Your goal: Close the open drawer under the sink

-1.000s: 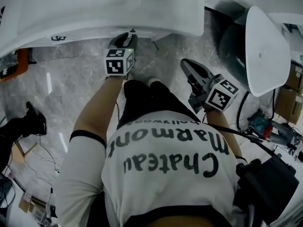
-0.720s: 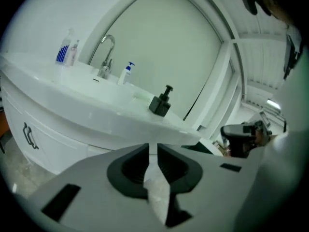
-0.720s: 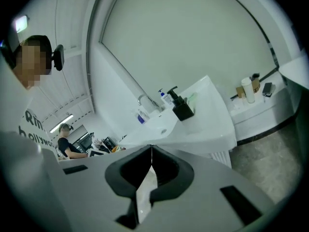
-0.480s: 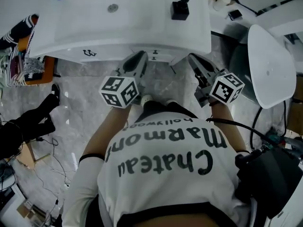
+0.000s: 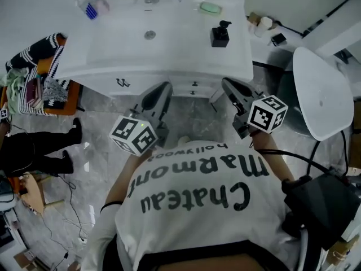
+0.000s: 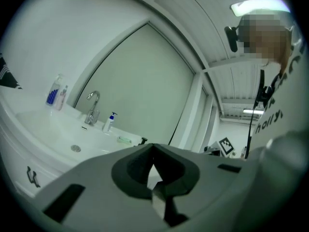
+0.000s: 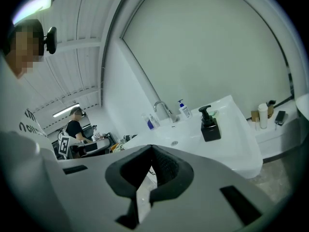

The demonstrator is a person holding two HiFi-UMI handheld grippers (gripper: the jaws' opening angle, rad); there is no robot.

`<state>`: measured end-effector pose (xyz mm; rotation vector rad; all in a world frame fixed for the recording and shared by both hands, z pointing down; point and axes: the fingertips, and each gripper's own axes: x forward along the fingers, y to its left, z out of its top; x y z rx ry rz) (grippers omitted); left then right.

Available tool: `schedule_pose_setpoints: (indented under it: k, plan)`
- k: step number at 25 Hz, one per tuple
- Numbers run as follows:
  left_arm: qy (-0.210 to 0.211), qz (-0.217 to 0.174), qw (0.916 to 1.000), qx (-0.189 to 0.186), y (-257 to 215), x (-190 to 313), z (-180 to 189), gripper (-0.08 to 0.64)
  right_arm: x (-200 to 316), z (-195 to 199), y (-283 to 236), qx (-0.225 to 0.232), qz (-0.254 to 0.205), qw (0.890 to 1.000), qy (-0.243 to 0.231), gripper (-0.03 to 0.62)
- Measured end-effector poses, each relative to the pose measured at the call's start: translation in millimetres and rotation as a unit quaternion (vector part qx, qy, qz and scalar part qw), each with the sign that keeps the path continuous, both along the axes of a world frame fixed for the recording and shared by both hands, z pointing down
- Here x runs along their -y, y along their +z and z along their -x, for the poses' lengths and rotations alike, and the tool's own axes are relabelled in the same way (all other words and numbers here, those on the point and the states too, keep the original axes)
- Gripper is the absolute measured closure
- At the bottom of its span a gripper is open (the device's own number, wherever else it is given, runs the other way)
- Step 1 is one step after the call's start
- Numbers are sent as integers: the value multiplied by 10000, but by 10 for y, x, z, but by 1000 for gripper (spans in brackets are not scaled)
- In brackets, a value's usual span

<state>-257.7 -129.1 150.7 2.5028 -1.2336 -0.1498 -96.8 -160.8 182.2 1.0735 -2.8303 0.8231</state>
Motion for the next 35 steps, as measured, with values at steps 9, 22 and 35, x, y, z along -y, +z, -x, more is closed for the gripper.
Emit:
schedule_pose_setpoints:
  k: [9, 22, 35]
  plan:
    - [-121, 59, 9996, 242, 120, -79, 29, 549, -11, 7, 133, -173, 50, 9998, -46, 580]
    - [-148, 230, 9995, 170, 218, -73, 43, 551, -54, 5, 240, -265, 217, 9994, -54, 580]
    - [-201, 240, 9993, 193, 267, -102, 21, 549, -71, 12, 260, -238, 219, 9993, -164, 580]
